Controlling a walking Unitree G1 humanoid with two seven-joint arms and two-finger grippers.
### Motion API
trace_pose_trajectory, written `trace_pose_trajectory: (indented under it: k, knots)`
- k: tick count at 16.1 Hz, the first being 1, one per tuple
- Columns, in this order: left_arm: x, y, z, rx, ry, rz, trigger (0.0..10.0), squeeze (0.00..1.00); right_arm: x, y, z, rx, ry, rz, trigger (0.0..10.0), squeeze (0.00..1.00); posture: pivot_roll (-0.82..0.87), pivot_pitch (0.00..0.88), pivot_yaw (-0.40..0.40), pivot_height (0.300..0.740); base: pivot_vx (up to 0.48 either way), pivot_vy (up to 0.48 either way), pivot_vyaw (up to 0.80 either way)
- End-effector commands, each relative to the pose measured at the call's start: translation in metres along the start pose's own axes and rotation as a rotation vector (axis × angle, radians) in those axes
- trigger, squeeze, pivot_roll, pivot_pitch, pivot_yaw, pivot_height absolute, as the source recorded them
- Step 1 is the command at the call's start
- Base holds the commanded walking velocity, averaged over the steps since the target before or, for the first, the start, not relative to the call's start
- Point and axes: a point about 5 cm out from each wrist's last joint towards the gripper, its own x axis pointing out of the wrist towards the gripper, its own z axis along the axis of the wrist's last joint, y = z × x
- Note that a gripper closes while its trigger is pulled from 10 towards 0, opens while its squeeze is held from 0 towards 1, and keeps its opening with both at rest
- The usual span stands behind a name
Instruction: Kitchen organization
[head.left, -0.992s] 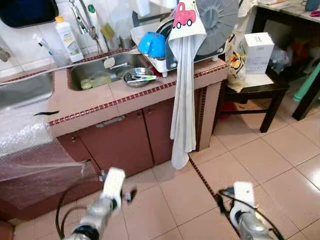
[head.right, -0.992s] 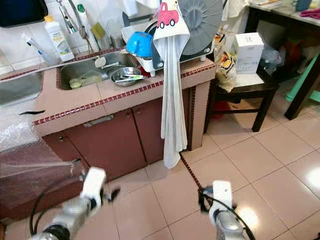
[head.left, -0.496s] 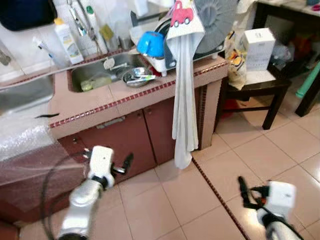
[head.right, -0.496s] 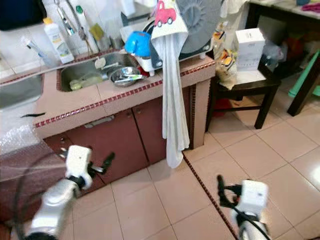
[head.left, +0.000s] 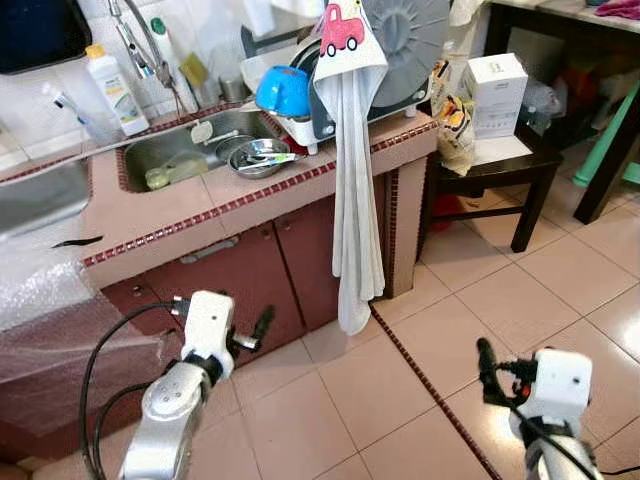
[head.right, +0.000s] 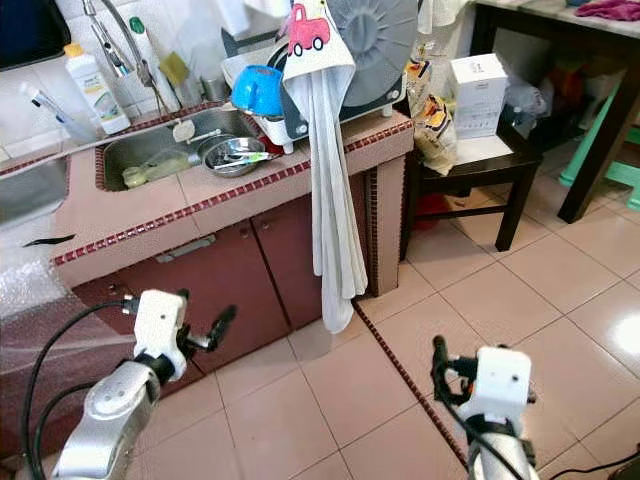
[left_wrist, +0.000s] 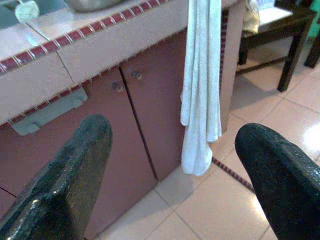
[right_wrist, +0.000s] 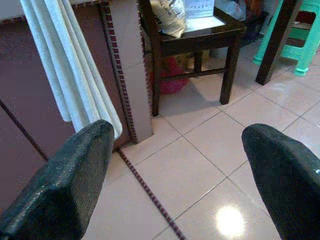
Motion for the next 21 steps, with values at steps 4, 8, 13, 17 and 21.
trace_pose_trajectory:
  k: [4,8,13,17,21]
  knots:
    - [0.004,0.0,0.004,-0.042,-0.006,0.061,10.0,0.0,0.009,0.007,0.022,-0.065,-0.047,0.055,10.0,0.0,-0.08,0.0,0.082,0.74,0.0,0.0,0.0]
    - [0.013,-0.018,0.012,-0.087,-0.044,0.072,10.0,0.0,0.02,0.009,0.036,-0.076,-0.055,0.092,10.0,0.0,-0.08,0.0,0.009,0.74,0.0,0.0,0.0]
    - [0.023,-0.016,0.025,-0.058,-0.075,0.082,10.0,0.0,0.03,0.019,0.041,-0.073,-0.082,0.086,10.0,0.0,-0.07,0.0,0.052,0.74,0.0,0.0,0.16]
    - [0.022,-0.012,0.021,-0.032,-0.05,0.079,10.0,0.0,0.032,0.022,0.041,-0.047,-0.086,0.054,10.0,0.0,-0.06,0.0,0.094,0.74,0.0,0.0,0.8]
    - [0.022,-0.008,0.021,-0.025,-0.034,0.084,10.0,0.0,0.031,0.026,0.039,-0.048,-0.083,0.049,10.0,0.0,-0.06,0.0,0.11,0.74,0.0,0.0,0.8]
